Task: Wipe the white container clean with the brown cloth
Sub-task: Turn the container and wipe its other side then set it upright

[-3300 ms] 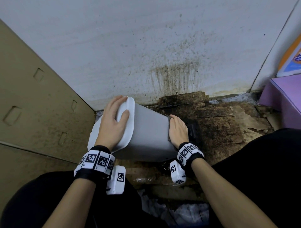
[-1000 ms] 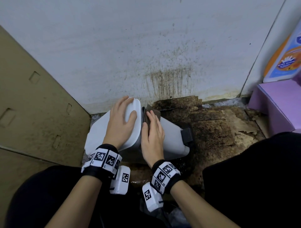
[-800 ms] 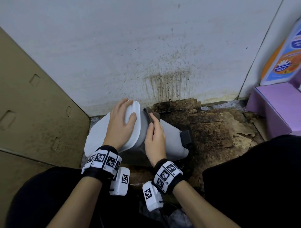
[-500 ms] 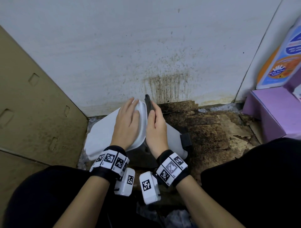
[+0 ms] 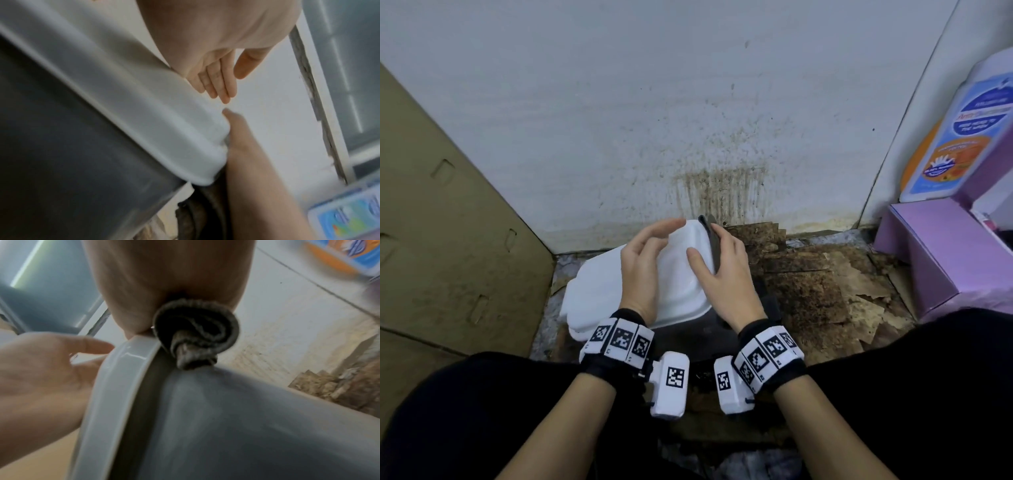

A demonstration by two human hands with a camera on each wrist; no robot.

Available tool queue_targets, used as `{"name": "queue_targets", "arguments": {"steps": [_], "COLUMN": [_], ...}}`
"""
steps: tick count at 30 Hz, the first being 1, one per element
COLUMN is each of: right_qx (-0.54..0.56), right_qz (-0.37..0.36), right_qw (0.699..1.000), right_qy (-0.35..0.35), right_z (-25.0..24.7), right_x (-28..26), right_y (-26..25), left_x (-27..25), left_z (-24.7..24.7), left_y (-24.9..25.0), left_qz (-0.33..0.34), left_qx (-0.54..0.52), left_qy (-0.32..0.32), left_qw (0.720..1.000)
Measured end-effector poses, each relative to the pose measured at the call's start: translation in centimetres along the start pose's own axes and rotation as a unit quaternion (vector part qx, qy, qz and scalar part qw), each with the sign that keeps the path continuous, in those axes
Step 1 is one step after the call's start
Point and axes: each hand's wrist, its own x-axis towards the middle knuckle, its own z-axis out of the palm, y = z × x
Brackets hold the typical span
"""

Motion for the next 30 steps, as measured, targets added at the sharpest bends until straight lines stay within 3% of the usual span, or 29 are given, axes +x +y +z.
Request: {"name": "queue_targets", "arguments": {"steps": [2, 6, 10, 12, 14, 17, 20, 24, 30], "right_qx": [-0.004, -0.016, -0.032, -0.047, -0.068, -0.107, -0.142, -0.132, -0.111], "right_qz": [0.009, 0.037, 0.055, 0.064, 0.081, 0.118, 0.143, 0.156, 0.150], "right_qw": [1.000, 0.999, 0.998, 0.997, 0.994, 0.987, 0.980, 0.979, 0.982], "right_qy": [0.009, 0.019, 0.003, -0.002, -0.009, -0.010, -0.010, 0.004, 0.023], "right_z": [-1.0, -3.5, -5.8, -6.7, -7.6, -8.7, -9.7, -10.3, -10.4], "right_x": [0.1, 0.5, 0.7, 0.6, 0.6, 0.6, 0.4, 0.3, 0.3], "right_y": [0.5, 2.1, 3.5, 4.0, 4.5, 5.2, 6.4, 7.2, 7.5], "left_x": [-0.1, -0.1, 0.4, 0.3, 0.0, -0.3, -0.8, -1.3, -0.9], "left_z": [-0.2, -2.2, -4.2, -5.1, -5.9, -6.8, -6.6, -6.3, -6.4], "left_y": [0.0, -1.0, -2.5, -3.0, -3.4, -4.1, -4.5, -5.4, -5.5], "left_qz": [-0.008, 0.004, 0.019, -0.026, -0.081, -0.163, -0.203, -0.218, -0.207], "left_qx": [0.013, 0.182, 0.386, 0.462, 0.476, 0.465, 0.417, 0.384, 0.366], "left_qy": [0.028, 0.054, 0.086, 0.107, 0.119, 0.085, 0.038, -0.013, -0.006], "left_qw": [0.999, 0.982, 0.918, 0.880, 0.868, 0.866, 0.885, 0.897, 0.907]}}
